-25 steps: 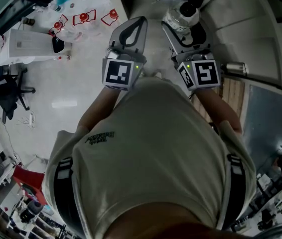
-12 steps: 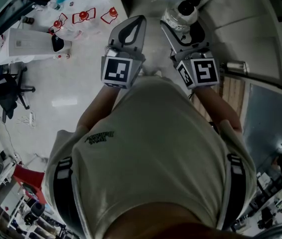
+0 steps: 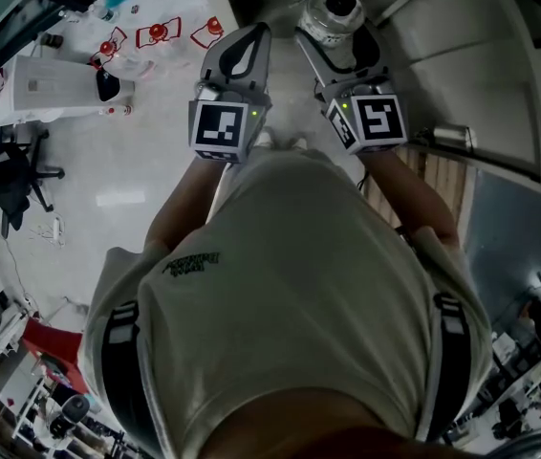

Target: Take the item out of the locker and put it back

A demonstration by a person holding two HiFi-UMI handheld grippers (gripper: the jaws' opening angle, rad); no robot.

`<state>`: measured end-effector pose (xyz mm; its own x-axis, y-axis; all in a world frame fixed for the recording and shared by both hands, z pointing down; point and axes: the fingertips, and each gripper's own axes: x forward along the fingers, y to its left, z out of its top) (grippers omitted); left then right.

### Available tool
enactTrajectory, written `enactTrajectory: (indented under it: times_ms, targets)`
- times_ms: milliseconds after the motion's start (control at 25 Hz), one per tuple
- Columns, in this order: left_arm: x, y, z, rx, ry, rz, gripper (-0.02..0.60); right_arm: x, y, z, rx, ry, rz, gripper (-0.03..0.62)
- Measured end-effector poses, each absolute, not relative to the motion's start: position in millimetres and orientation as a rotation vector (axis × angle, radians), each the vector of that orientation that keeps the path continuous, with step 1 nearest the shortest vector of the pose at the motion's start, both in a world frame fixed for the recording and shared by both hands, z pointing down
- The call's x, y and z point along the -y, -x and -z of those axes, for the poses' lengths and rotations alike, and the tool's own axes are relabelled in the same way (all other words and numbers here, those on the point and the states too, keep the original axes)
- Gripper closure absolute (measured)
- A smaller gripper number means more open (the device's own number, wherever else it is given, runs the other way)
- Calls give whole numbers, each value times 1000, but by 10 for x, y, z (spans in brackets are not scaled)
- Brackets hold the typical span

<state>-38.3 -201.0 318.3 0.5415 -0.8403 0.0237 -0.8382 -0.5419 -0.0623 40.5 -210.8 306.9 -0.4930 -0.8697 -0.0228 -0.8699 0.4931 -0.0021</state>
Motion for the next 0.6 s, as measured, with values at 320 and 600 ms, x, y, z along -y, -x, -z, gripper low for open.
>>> enactTrajectory:
  times_ms: [320,600]
  targets:
    - [2165,366,-3380,-1491,2715,100,566,2299,-366,-3325,-2708,1573,3,249]
    - [2254,355,-3634,-1470,2711,93,566,2411,-326,-3617,-2701,1584,25,247]
